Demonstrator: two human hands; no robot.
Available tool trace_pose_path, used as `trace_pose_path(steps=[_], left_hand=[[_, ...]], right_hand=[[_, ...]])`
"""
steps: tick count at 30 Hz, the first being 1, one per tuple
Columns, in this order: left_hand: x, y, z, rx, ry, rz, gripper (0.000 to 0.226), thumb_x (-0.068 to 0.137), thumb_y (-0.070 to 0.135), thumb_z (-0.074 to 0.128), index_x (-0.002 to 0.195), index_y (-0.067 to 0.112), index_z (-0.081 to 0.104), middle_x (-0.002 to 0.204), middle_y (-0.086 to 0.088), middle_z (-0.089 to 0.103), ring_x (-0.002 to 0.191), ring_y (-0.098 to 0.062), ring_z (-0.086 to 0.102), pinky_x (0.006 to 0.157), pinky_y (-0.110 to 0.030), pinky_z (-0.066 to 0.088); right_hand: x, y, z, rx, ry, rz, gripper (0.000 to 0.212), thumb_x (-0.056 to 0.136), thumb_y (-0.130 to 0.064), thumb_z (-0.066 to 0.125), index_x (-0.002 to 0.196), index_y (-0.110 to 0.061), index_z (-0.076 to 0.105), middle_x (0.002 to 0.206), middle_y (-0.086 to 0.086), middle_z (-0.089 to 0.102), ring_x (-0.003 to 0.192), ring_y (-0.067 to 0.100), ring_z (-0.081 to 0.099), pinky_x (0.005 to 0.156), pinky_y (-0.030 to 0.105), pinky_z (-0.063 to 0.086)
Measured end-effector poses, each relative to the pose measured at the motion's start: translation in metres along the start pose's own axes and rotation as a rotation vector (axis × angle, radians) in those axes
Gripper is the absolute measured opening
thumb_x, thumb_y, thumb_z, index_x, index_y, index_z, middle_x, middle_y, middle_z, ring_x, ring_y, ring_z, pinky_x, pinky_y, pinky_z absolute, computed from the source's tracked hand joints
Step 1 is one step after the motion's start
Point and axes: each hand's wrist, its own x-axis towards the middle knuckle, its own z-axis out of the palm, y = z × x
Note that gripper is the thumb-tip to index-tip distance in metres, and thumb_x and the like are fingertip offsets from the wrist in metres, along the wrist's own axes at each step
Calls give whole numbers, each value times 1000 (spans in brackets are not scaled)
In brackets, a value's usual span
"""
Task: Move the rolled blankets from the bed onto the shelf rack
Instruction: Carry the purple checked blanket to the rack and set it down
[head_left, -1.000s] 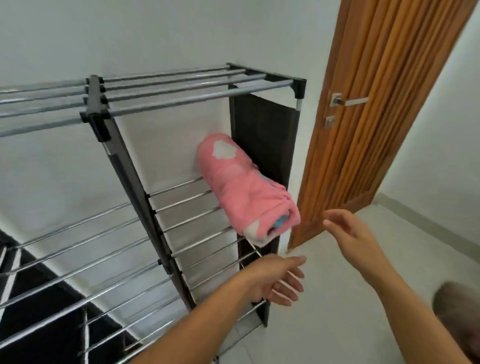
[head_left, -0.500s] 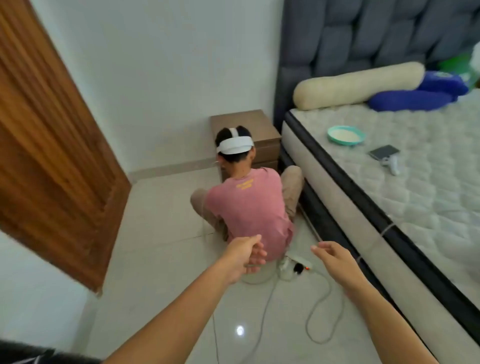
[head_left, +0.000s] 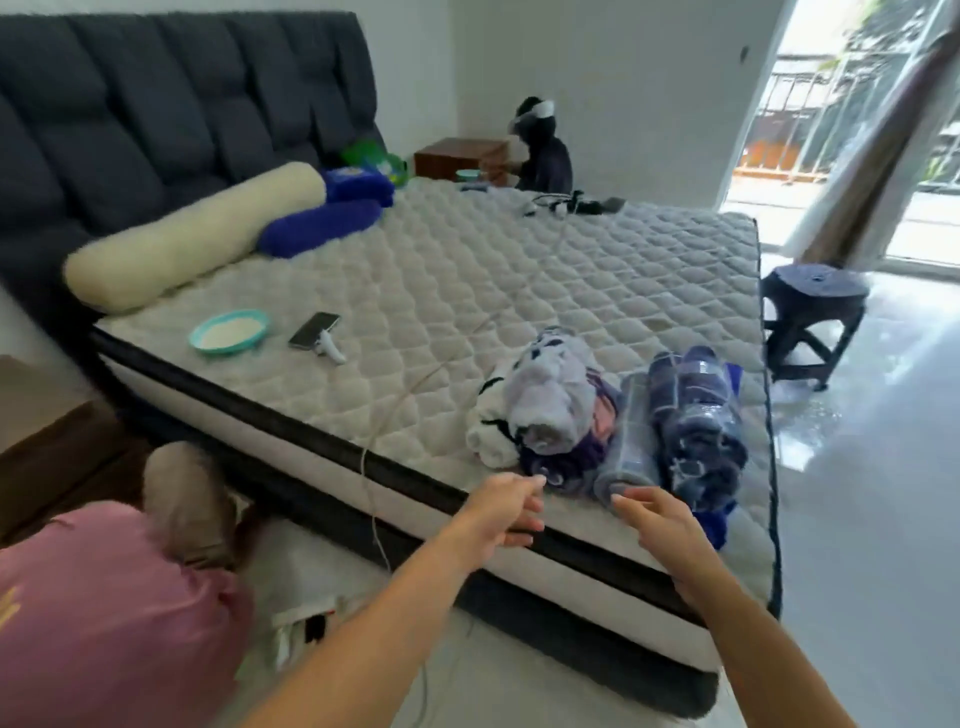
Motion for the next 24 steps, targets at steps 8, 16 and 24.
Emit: trace_pose_path(steps=[8, 16, 24], left_hand=[[88, 32, 113, 105, -189, -149, 18, 95, 34, 53, 100, 17, 53, 106, -5, 51, 92, -21, 55, 76, -37, 50], [177, 61, 155, -99, -283, -473, 70, 89, 44, 61, 146, 17, 31, 150, -19, 32, 137, -37, 35, 97, -63, 42], [221, 71, 178, -90, -372, -724, 101, 80, 57, 63, 153, 12, 9, 155, -26, 21, 140, -43, 29, 105, -63, 37]], right_hand=[[41, 36, -86, 98, 189, 163, 24, 90, -27, 63, 109, -12, 61, 104, 11, 67, 97, 24, 61, 85, 38, 48], [160, -8, -139, -6, 361, 129, 30, 87, -30, 64, 110, -13, 57, 108, 11, 64, 97, 27, 62, 85, 41, 52], [253, -17, -172, -87, 241, 257, 58, 79, -47, 69, 119, -7, 52, 110, 8, 58, 100, 24, 56, 86, 38, 47]])
